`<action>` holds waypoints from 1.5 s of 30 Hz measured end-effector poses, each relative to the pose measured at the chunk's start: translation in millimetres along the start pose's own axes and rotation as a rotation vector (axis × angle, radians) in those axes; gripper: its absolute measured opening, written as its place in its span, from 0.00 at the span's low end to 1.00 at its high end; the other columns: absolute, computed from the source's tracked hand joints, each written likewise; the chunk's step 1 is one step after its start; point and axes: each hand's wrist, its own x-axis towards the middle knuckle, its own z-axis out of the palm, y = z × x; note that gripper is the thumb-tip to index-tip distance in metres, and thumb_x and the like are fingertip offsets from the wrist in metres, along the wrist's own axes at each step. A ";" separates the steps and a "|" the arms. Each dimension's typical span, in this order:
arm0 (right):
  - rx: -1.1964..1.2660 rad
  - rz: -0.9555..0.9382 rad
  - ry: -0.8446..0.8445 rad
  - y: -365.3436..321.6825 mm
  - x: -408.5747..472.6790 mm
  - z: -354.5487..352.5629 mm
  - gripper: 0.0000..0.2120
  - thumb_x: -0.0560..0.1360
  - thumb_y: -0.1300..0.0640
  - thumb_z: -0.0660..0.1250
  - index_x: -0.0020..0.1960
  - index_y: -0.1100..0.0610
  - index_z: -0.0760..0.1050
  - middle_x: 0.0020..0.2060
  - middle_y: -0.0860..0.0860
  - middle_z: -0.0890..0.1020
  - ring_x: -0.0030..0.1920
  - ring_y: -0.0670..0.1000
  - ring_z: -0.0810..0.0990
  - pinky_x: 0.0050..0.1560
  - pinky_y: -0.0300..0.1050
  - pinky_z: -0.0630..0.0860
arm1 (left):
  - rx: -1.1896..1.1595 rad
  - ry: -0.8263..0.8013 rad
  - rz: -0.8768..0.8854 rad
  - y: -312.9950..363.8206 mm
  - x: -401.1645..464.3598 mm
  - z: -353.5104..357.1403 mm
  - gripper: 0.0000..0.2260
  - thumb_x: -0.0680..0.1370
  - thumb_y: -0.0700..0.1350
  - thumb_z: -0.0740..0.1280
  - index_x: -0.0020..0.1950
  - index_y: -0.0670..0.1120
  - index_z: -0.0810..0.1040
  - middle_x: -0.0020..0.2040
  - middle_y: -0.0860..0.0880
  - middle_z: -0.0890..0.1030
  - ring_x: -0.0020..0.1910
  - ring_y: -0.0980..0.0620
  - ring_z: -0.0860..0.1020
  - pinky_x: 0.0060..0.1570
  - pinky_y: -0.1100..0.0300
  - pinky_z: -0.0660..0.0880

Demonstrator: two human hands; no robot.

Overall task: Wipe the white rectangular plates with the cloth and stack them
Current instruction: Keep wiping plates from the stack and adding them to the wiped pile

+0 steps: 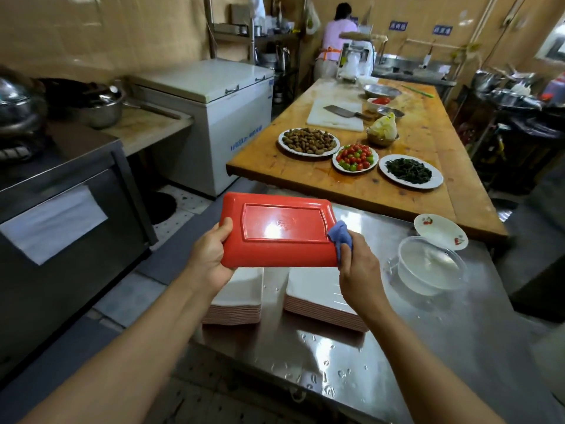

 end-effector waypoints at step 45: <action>0.019 0.169 -0.122 15.4 -10.5 35.8 0.11 0.79 0.58 0.60 0.61 0.53 0.72 0.51 0.52 0.79 0.47 0.53 0.77 0.48 0.49 0.75 | 2.227 -0.283 0.504 -59.3 26.2 -120.0 0.11 0.78 0.52 0.64 0.56 0.48 0.71 0.67 0.52 0.71 0.63 0.52 0.71 0.48 0.54 0.73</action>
